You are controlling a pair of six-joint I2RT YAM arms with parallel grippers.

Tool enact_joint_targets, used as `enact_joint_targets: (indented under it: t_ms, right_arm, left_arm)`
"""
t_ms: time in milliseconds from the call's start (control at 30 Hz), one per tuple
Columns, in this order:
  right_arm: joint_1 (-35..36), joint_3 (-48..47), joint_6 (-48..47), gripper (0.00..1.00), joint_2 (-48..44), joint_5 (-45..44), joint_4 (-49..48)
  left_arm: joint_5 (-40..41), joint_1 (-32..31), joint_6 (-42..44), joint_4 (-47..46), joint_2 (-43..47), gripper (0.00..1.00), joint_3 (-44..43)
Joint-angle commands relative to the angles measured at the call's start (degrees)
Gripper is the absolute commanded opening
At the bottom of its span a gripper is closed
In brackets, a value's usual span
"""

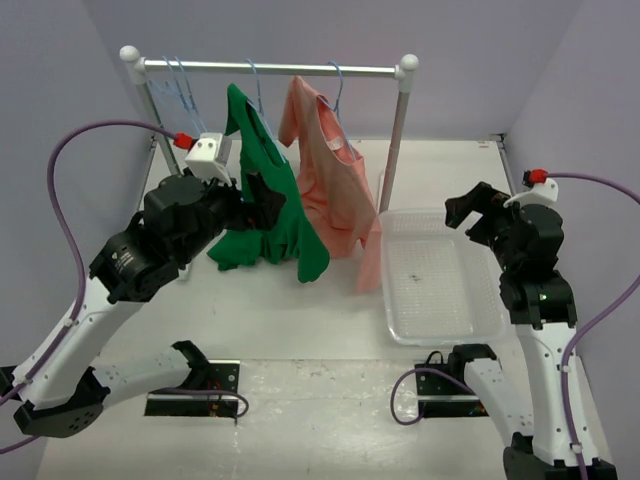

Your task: Remove the t-shirt from the hanger

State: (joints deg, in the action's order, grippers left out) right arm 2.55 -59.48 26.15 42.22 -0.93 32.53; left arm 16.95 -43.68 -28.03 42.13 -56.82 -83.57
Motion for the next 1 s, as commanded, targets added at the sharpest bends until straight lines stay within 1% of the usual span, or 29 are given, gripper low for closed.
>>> enact_joint_targets:
  t_ms: [0, 100, 133, 167, 233, 333, 400, 500, 533, 567, 600, 667, 700, 800, 833, 933, 967]
  right_arm:
    - [-0.1, -0.5, 0.0, 0.99, -1.3, -0.6, 0.2]
    - [-0.2, 0.0, -1.2, 0.99, -2.3, 0.6, -0.2]
    - [-0.2, 0.4, -2.0, 0.99, -2.7, 2.1, -0.6]
    - [-0.1, 1.3, -2.5, 0.99, -3.7, 3.5, -1.9]
    - [-0.2, 2.1, -1.8, 0.99, -4.8, 3.7, -2.8]
    - [-0.1, 2.8, -1.7, 0.99, -4.8, 3.9, -3.4]
    - [-0.1, 2.6, -1.9, 0.99, -4.0, 3.9, -2.8]
    - [-0.2, 2.4, -2.2, 0.99, -2.6, 3.9, -2.1]
    - [-0.1, 2.4, -2.2, 0.99, -2.3, 3.9, -2.0]
    - [-0.2, 2.6, -2.4, 0.99, -2.1, 3.9, -1.9]
    - [-0.2, 2.8, -2.5, 0.99, -1.7, 3.8, -1.9]
    - [-0.1, 3.1, -2.5, 0.99, -1.6, 3.4, -1.9]
    - [-0.2, 3.1, -2.6, 0.99, -1.6, 3.2, -1.9]
    - [-0.2, 3.5, -2.7, 0.99, -1.9, 3.3, -2.7]
    - [-0.2, 3.4, -2.7, 0.99, -1.9, 3.3, -2.7]
    - [-0.1, 4.0, -2.9, 0.99, -2.0, 3.1, -2.9]
    - [-0.2, 4.2, -2.9, 0.99, -2.0, 3.0, -3.1]
  left_arm:
    - [0.3, -0.3, -0.8, -1.3, -0.7, 1.0, 0.3]
    - [-1.5, -0.2, -0.1, -2.0, -2.2, 1.0, -1.9]
    - [-2.3, -0.3, 0.3, -2.4, -2.9, 1.0, -3.2]
    - [-4.9, -0.3, 1.6, -2.6, -4.5, 1.0, -6.8]
    - [-9.7, -0.2, 2.5, -2.8, -6.5, 1.0, -11.2]
    - [-13.5, -0.3, 3.5, -4.0, -10.1, 1.0, -17.5]
    - [-16.1, -0.2, 3.9, -4.9, -13.6, 1.0, -19.7]
    - [-20.1, -0.3, 5.3, -4.5, -20.1, 1.0, -25.7]
    - [-20.9, -0.3, 5.6, -4.1, -21.7, 1.0, -29.6]
    - [-23.2, -0.3, 7.0, -3.6, -25.0, 1.0, -31.6]
    - [-23.5, -0.3, 7.5, -2.7, -26.4, 1.0, -33.5]
    - [-22.5, -0.3, 7.8, -2.1, -30.1, 1.0, -37.8]
    - [-22.0, -0.3, 7.9, -2.6, -31.1, 1.0, -38.5]
    - [-14.8, -0.3, 6.9, -4.0, -34.8, 1.0, -39.2]
    - [-10.2, -0.3, 6.6, -4.6, -35.5, 1.0, -39.0]
    - [-2.1, -0.3, 4.6, -5.0, -38.6, 1.0, -38.9]
    - [-0.8, -0.3, 4.2, -5.3, -39.0, 1.0, -38.7]
